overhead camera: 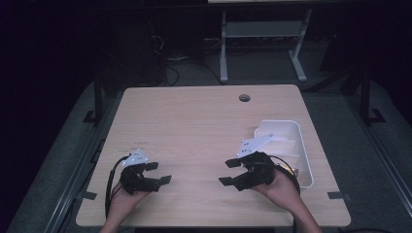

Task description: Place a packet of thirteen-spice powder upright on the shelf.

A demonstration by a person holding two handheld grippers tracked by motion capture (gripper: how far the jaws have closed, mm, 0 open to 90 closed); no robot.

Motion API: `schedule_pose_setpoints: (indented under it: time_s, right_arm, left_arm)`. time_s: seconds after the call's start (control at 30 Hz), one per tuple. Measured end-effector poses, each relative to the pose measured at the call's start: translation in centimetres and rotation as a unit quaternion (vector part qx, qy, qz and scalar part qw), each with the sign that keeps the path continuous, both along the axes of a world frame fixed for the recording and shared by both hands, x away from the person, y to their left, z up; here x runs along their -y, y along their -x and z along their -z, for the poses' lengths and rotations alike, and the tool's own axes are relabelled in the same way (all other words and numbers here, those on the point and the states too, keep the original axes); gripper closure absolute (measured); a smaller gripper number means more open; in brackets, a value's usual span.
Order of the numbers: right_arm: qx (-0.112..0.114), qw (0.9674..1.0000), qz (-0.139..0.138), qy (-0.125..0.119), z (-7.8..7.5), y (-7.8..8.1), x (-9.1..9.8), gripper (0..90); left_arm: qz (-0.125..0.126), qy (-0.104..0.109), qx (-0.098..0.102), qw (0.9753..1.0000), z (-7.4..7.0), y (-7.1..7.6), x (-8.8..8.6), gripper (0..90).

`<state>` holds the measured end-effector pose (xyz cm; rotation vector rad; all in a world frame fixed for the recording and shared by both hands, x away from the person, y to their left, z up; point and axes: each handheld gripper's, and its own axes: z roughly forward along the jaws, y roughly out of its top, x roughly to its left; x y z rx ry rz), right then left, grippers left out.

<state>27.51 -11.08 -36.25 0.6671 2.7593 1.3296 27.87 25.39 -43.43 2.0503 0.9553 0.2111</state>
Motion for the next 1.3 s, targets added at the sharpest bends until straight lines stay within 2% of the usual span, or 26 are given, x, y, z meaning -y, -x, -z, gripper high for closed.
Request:
schedule_pose_setpoints:
  time_s: [0.4, 0.7, 1.3]
  right_arm:
    - [-0.009, 0.9998, -0.013, 0.009, 0.9, 0.0, -2.1, 36.2]
    - [-0.005, 0.9995, -0.026, 0.018, 1.3, 0.2, -3.4, 35.7]
    - [-0.014, 0.9992, -0.027, 0.025, 3.2, 0.4, -5.6, 33.5]
  left_arm:
    - [0.002, -0.002, 0.002, 1.0000, -0.1, 0.0, 0.0, 21.6]
    - [0.003, -0.005, 0.004, 1.0000, -0.1, 0.1, 0.0, 21.6]
    - [0.008, -0.012, 0.007, 0.9999, -0.1, 0.1, 0.1, 21.7]
